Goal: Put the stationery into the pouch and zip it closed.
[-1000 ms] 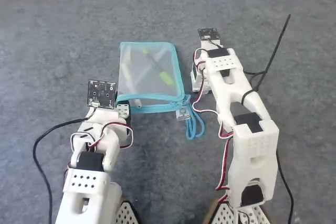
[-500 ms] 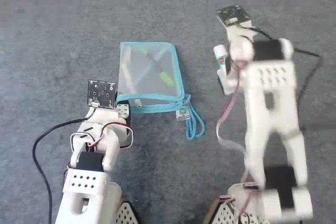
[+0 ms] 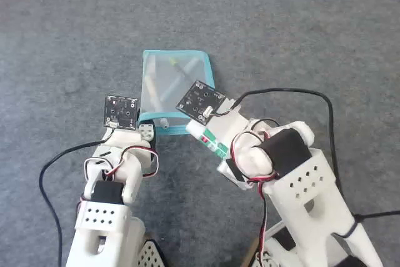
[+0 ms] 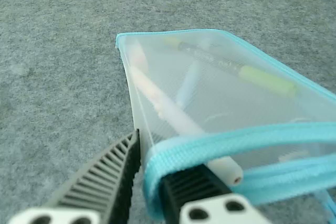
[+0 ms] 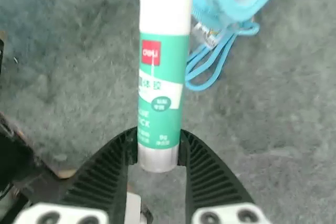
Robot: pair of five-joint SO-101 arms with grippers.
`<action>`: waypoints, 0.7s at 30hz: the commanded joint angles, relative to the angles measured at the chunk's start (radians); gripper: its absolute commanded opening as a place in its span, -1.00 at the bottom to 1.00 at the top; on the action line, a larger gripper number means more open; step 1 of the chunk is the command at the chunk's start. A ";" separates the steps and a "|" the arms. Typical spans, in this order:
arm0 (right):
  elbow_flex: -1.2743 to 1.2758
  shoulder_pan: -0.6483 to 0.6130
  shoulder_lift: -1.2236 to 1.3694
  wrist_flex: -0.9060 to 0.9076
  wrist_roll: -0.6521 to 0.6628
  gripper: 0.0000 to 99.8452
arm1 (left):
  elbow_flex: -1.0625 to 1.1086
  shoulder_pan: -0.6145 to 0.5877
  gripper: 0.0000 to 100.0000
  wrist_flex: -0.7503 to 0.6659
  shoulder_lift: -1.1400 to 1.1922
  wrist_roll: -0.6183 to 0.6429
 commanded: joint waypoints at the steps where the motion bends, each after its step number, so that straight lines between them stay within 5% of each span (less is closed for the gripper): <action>1: -0.005 -0.012 0.044 0.028 0.009 -0.99 | -0.015 -0.003 -0.98 -0.037 -0.021 0.003; 21: -0.196 -0.012 0.375 0.027 -0.020 -0.99 | -0.015 -0.002 -0.98 -0.037 -0.021 0.003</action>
